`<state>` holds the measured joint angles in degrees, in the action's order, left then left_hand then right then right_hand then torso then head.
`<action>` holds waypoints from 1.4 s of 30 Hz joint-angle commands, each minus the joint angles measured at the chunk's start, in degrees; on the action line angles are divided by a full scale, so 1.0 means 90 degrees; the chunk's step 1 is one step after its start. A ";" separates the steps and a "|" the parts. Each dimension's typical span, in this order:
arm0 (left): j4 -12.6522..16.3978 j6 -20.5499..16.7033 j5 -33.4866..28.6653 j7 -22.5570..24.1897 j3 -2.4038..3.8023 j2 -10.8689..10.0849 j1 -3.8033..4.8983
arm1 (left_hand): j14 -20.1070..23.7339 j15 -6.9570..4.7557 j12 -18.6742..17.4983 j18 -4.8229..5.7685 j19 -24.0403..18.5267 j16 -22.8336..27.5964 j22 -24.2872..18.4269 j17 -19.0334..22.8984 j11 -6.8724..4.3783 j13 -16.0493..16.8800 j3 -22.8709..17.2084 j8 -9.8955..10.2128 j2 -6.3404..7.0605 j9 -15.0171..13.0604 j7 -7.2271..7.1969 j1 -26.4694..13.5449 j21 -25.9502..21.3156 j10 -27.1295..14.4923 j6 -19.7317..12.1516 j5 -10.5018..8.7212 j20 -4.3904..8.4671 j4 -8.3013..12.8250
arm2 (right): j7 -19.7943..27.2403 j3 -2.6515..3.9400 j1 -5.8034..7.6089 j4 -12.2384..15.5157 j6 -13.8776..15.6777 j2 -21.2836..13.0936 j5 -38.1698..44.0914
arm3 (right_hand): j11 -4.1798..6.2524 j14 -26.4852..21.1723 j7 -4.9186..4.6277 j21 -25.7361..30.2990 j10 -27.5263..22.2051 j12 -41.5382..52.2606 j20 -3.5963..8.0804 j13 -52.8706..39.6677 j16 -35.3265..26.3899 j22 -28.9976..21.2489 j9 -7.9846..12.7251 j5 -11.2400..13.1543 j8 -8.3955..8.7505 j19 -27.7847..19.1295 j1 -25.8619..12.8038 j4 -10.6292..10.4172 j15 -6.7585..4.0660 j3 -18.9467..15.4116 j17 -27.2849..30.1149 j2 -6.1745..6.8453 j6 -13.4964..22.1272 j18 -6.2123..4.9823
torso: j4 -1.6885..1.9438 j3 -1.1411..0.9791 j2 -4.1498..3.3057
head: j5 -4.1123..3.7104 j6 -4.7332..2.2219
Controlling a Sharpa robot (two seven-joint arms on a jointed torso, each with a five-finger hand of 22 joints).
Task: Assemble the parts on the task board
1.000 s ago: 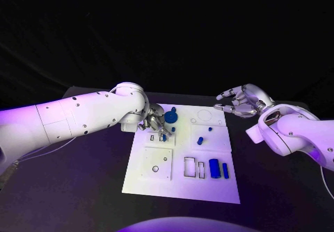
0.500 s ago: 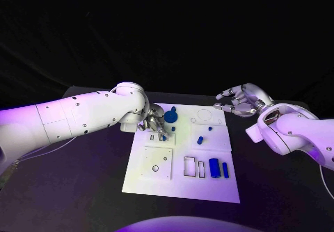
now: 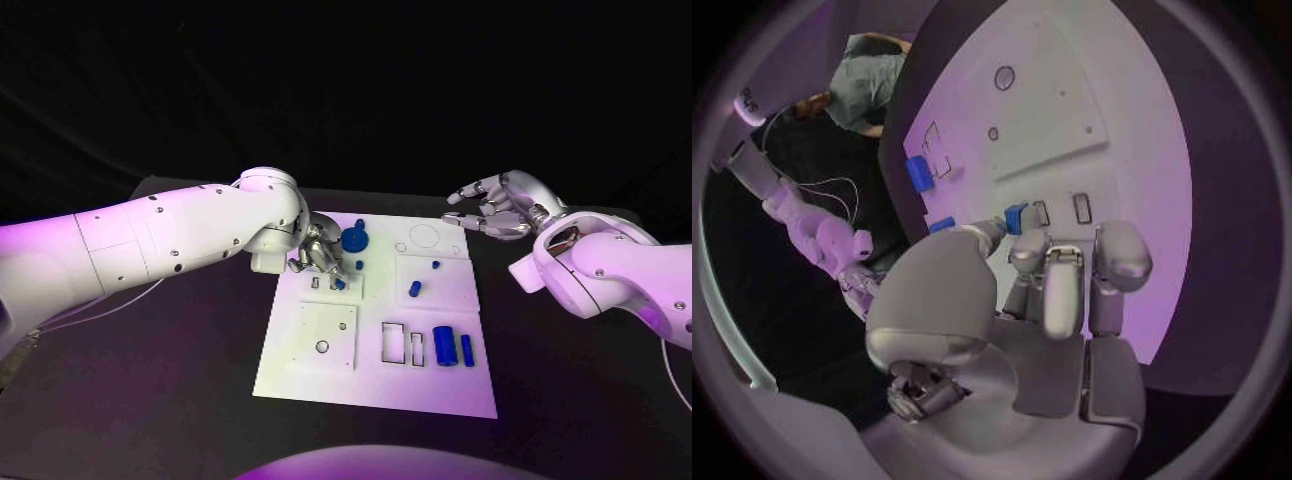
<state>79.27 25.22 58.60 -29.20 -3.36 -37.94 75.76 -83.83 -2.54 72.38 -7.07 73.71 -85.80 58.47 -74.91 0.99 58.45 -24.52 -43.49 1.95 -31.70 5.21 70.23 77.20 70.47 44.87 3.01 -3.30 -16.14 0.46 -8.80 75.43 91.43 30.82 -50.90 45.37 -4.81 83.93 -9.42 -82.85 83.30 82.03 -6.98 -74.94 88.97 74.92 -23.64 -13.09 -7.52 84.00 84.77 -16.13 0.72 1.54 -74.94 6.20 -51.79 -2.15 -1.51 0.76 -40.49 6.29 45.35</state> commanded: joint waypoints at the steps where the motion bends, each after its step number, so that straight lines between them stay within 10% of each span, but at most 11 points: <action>1: -0.0001 0.0066 -0.0433 -0.0001 0.0000 0.0015 -0.0001 | -0.0350 -0.0030 0.0020 0.0107 -0.0028 0.0030 0.0014 -0.0634 -0.0038 0.0001 -0.0258 -0.0023 0.0032 -0.0062 -0.0044 0.0137 0.0038 0.0009 -0.0008 -0.0015 -0.0005 0.0025 | -0.0027 0.0000 -0.0003 -0.0015 -0.0106 0.0016 0.0111 | 0.0041 0.0569 0.0017 0.0007 0.0007 -0.0024 0.0044 -0.0721 -0.0039 0.1130 0.0009 -0.0036 -0.0028 0.0088 -0.0004 -0.0013 -0.0035 0.0011 -0.1230 0.0066 -0.0035 0.0007 | 0.0000 0.0000 -0.0001 | 0.0004 0.0009; 11: -0.0007 0.0014 -0.1099 0.0017 0.0000 -0.0064 -0.0001 | -0.0360 -0.0063 0.0021 0.0116 -0.0025 0.0024 0.0076 -0.0655 -0.0073 0.0035 -0.1946 -0.0305 0.0381 -0.0555 -0.0072 0.0313 0.0078 0.0099 -0.0117 -0.0017 0.0008 0.0588 | -0.0020 0.0000 -0.0006 -0.0039 -0.0094 0.0029 0.0133 | 0.0041 0.0570 0.0017 -0.0001 0.0006 -0.0027 0.0046 -0.0717 -0.0037 0.1136 0.0012 -0.0033 -0.0031 0.0095 -0.0015 -0.0018 -0.0036 0.0014 -0.1235 0.0067 -0.0034 0.0009 | 0.0002 0.0000 -0.0002 | 0.0006 0.0004; 25: 0.0340 -0.0815 -0.0980 0.0104 0.0011 -0.0433 -0.0031 | -0.0406 -0.0085 0.0045 0.0130 0.0036 -0.0031 0.0169 -0.0762 -0.0097 0.0074 -0.2566 -0.0398 0.0575 -0.0779 -0.0092 0.0103 0.0129 0.0195 -0.0108 -0.0017 0.0025 0.0938 | -0.0006 0.0000 -0.0007 -0.0040 -0.0072 0.0030 0.0137 | 0.0041 0.0566 0.0019 0.0006 -0.0001 -0.0042 0.0049 -0.0702 -0.0044 0.1133 0.0019 -0.0002 -0.0040 0.0093 -0.0103 -0.0048 -0.0038 0.0005 -0.1217 0.0058 -0.0029 0.0008 | 0.0002 -0.0006 -0.0003 | 0.0014 0.0014; 42: 0.1186 -0.2761 0.0202 0.0343 0.0012 -0.0932 -0.0493 | -0.0480 -0.0150 0.0127 0.0191 0.0261 -0.0110 0.0502 -0.0922 -0.0167 0.0234 -0.3291 -0.0445 0.0916 -0.0950 -0.0154 -0.0146 0.0285 0.0453 0.0102 0.0003 0.0083 0.1304 | 0.0001 -0.0001 -0.0022 -0.0055 -0.0076 0.0014 0.0142 | 0.0042 0.0567 0.0019 0.0012 -0.0003 -0.0045 0.0050 -0.0699 -0.0043 0.1130 0.0021 -0.0001 -0.0042 0.0089 -0.0123 -0.0050 -0.0038 0.0002 -0.1220 0.0057 -0.0027 0.0006 | 0.0046 -0.0016 0.0020 | 0.0014 0.0086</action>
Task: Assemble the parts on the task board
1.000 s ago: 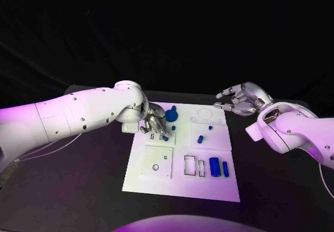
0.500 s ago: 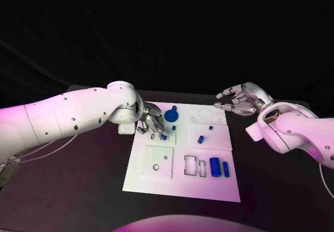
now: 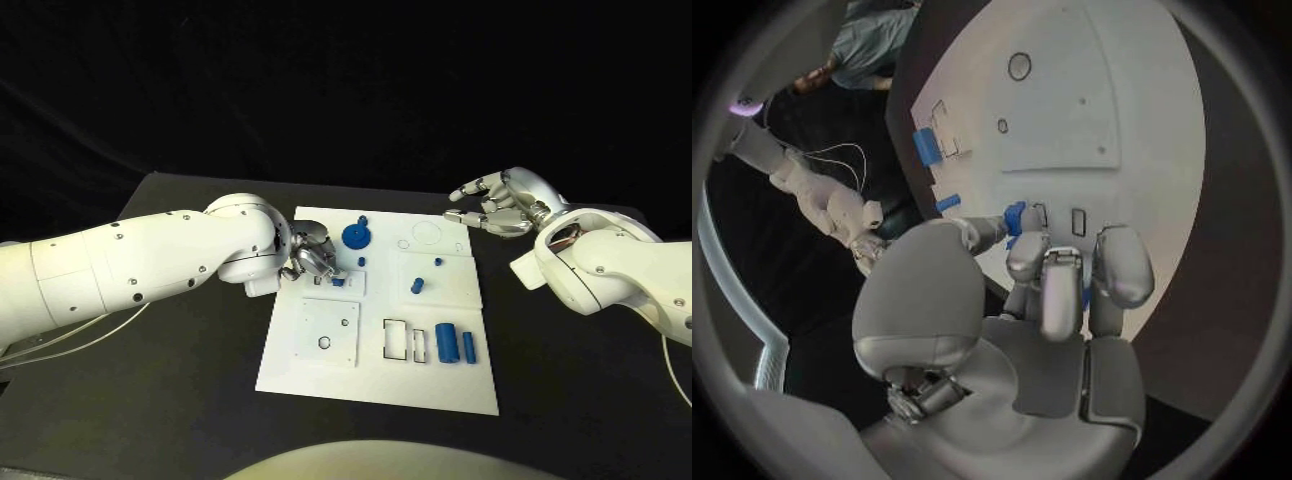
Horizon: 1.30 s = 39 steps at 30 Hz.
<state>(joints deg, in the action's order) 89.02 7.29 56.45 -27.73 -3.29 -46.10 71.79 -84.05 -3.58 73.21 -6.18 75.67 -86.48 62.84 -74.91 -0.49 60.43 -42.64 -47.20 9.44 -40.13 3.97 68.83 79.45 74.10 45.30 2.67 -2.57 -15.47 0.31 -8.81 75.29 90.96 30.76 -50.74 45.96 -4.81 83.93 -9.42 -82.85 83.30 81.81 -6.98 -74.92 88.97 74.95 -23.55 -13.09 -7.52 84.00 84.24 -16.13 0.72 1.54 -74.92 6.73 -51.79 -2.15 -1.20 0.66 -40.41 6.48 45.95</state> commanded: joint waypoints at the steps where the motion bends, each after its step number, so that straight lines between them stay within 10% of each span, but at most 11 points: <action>1: 0.0141 -0.0850 0.0484 0.0188 0.0005 -0.0043 -0.0081 | -0.0457 -0.0036 0.0041 0.0094 0.0053 -0.0036 0.0031 -0.0925 -0.0005 0.0025 -0.1300 -0.0034 0.0096 -0.0019 -0.0020 0.0001 0.0043 0.0063 0.0064 0.0044 0.0004 0.1240 | 0.0018 0.0000 -0.0007 -0.0005 -0.0071 -0.0005 0.0077 | 0.0042 0.0567 0.0019 0.0012 -0.0003 -0.0020 0.0050 -0.0700 -0.0043 0.1126 0.0010 -0.0001 -0.0042 0.0089 -0.0063 -0.0050 -0.0038 0.0002 -0.1222 -0.0002 -0.0027 0.0006 | 0.0005 -0.0005 0.0010 | -0.0005 0.0020; 39: 0.0369 -0.0824 0.1237 -0.0025 0.0009 -0.0176 -0.0256 | -0.0463 -0.0081 0.0122 0.0118 0.0142 -0.0035 0.0163 -0.0933 -0.0055 0.0178 -0.1635 -0.0043 0.0306 -0.0097 -0.0068 -0.0193 0.0109 0.0240 0.0235 0.0318 0.0047 0.1366 | -0.0007 0.0000 -0.0030 -0.0042 -0.0080 0.0002 0.0120 | 0.0043 0.0567 0.0020 0.0005 -0.0003 -0.0023 0.0050 -0.0698 -0.0043 0.1132 0.0012 -0.0007 -0.0044 0.0095 -0.0084 -0.0050 -0.0039 0.0001 -0.1222 -0.0006 -0.0025 0.0008 | -0.0004 -0.0003 -0.0003 | -0.0008 0.0110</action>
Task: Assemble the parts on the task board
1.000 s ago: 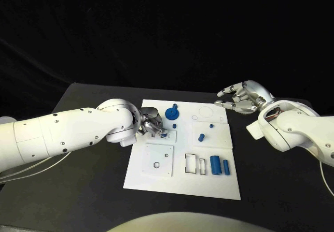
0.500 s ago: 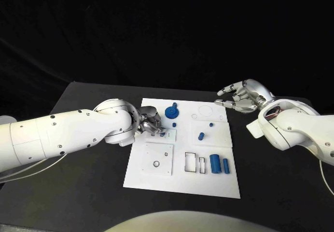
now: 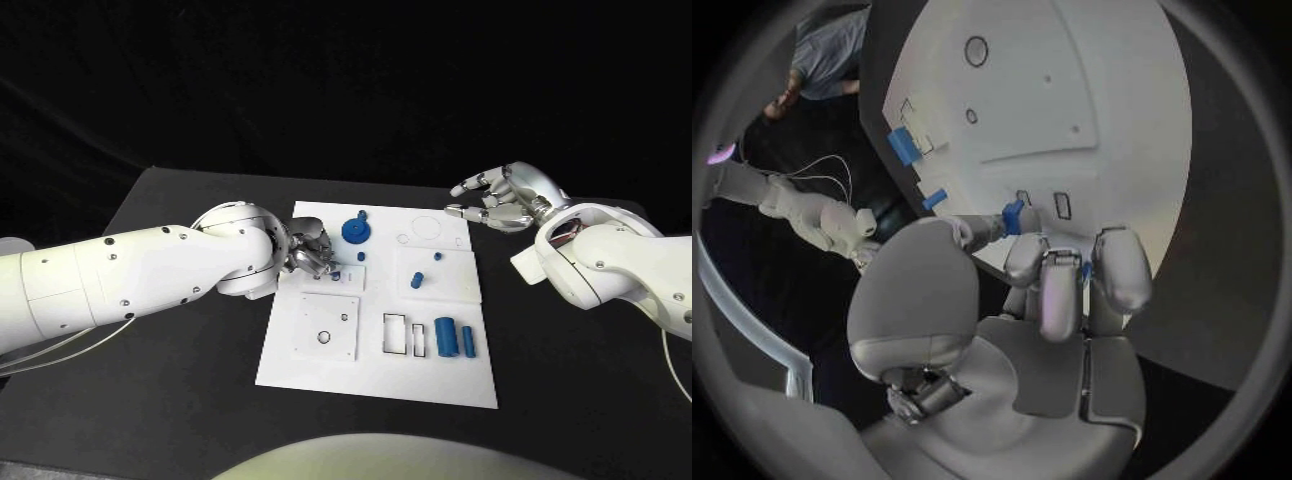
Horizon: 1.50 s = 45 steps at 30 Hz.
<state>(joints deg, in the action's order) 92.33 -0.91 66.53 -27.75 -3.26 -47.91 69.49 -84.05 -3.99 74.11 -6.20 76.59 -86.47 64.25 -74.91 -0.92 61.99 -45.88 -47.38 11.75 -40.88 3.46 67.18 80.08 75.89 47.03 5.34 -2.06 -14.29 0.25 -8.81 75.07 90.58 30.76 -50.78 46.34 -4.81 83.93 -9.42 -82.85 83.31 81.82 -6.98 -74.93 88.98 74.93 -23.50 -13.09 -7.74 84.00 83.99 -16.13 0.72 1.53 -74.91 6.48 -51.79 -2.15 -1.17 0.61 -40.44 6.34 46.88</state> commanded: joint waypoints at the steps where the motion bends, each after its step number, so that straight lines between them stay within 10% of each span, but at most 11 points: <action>1: -0.0002 0.0093 0.0120 -0.0024 0.0006 0.0030 -0.0001 | -0.0462 -0.0036 0.0022 0.0120 0.0040 -0.0036 0.0006 -0.0933 -0.0007 0.0005 -0.1276 -0.0023 0.0050 -0.0013 -0.0012 -0.0009 0.0038 0.0040 0.0043 0.0021 -0.0009 0.1235 | -0.0004 0.0001 -0.0006 0.0001 -0.0082 0.0007 0.0077 | 0.0042 0.0567 0.0020 0.0005 -0.0004 -0.0023 0.0050 -0.0698 -0.0043 0.1134 0.0007 -0.0007 -0.0020 0.0095 -0.0056 -0.0050 -0.0039 0.0001 -0.1224 0.0022 -0.0025 0.0008 | -0.0009 0.0003 0.0004 | 0.0011 0.0012; 45: -0.0100 0.0574 0.0216 -0.0066 0.0005 0.0136 -0.0013 | -0.0462 -0.0054 0.0044 0.0126 0.0057 -0.0032 0.0033 -0.0931 -0.0027 0.0049 -0.1342 -0.0044 0.0112 -0.0066 -0.0033 -0.0111 0.0050 0.0085 0.0092 0.0289 0.0008 0.1284 | -0.0101 0.0001 -0.0009 -0.0014 -0.0179 0.0025 0.0067 | 0.0045 0.0563 0.0022 0.0028 -0.0007 -0.0032 0.0053 -0.0689 -0.0050 0.1121 0.0016 -0.0020 -0.0030 0.0082 -0.0103 -0.0040 -0.0042 0.0010 -0.1206 0.0013 -0.0016 0.0002 | -0.0002 -0.0002 0.0006 | 0.0015 0.0114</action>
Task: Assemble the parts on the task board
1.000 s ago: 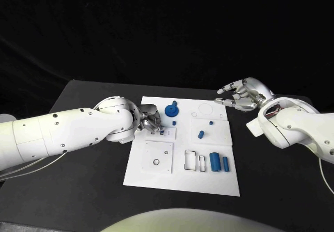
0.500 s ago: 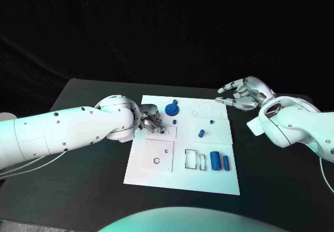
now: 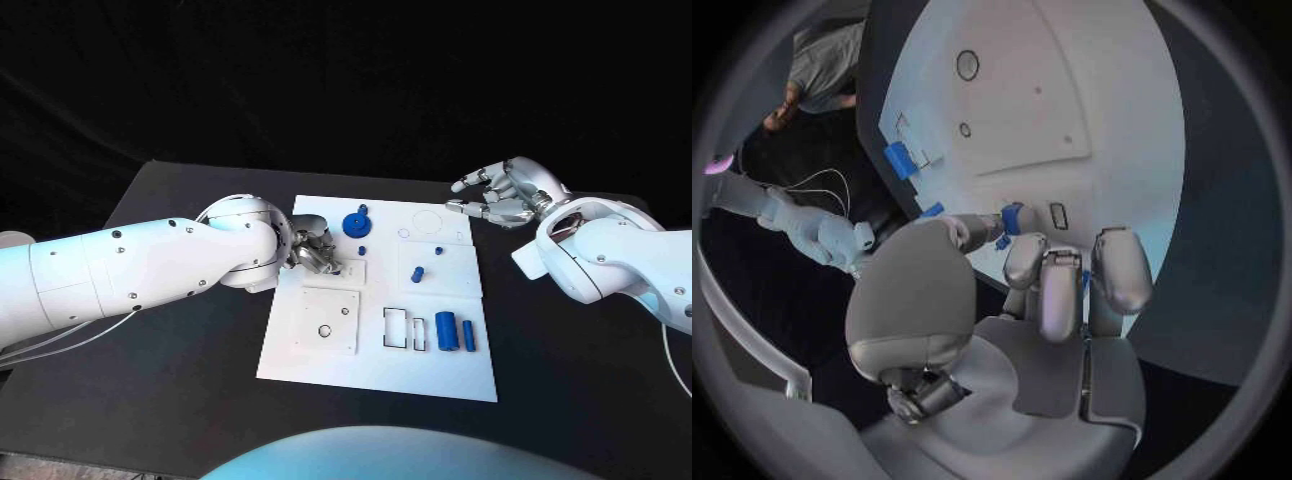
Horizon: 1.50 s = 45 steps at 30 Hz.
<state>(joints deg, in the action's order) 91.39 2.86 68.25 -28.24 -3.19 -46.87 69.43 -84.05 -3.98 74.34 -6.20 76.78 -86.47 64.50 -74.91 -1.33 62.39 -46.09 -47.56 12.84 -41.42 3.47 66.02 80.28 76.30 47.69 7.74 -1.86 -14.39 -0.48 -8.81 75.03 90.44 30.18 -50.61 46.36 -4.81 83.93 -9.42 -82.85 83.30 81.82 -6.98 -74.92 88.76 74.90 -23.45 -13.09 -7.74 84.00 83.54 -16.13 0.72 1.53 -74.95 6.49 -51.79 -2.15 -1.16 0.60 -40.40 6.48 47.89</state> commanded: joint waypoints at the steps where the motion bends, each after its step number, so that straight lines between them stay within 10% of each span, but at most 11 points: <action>1: 0.0003 0.0154 0.0022 -0.0011 -0.0003 0.0023 -0.0006 | -0.0463 -0.0055 0.0019 0.0126 0.0035 -0.0033 0.0006 -0.0931 0.0018 0.0005 -0.1318 -0.0023 -0.0010 -0.0007 -0.0034 0.0017 0.0028 0.0040 0.0019 0.0022 -0.0014 0.1295 | -0.0020 0.0000 -0.0005 0.0001 -0.0115 0.0007 0.0066 | 0.0046 0.0563 0.0022 0.0028 -0.0007 -0.0032 0.0053 -0.0690 -0.0026 0.1124 0.0010 -0.0020 -0.0030 0.0082 -0.0053 -0.0040 -0.0042 0.0010 -0.1201 0.0013 -0.0016 0.0002 | -0.0005 0.0000 -0.0001 | 0.0002 0.0003; 45: -0.0225 0.0298 -0.0239 -0.0011 -0.0006 0.0215 -0.0013 | -0.0466 -0.0129 0.0088 0.0133 0.0061 -0.0029 0.0033 -0.0938 -0.0076 0.0133 -0.0857 -0.0072 -0.0154 -0.0140 -0.0169 -0.0880 0.0018 0.0134 0.0152 -0.0094 0.0054 0.0905 | -0.0006 0.0000 -0.0011 -0.0008 -0.0132 0.0006 0.0072 | 0.0047 0.0562 0.0024 0.0033 -0.0006 -0.0033 0.0055 -0.0689 -0.0028 0.1123 0.0015 -0.0022 -0.0040 0.0082 -0.0086 -0.0038 -0.0043 0.0013 -0.1197 0.0011 -0.0014 0.0001 | -0.0003 -0.0001 -0.0001 | -0.0036 0.0048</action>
<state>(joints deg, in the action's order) 89.22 3.87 67.01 -28.57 -3.06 -45.27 69.54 -84.05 -4.81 74.77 -5.65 77.20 -86.47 64.78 -74.95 -1.94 63.57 -49.56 -48.23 11.58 -42.66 2.50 58.39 80.27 77.33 48.58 7.08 -1.44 -10.74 -0.72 -8.81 74.98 90.36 29.88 -50.60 46.41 -4.81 83.93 -9.42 -82.85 83.31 81.82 -6.98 -74.91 88.76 74.93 -23.36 -13.09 -7.74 84.00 83.32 -16.13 0.72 1.53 -74.92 6.72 -51.79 -2.15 -1.17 0.57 -40.38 6.17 48.32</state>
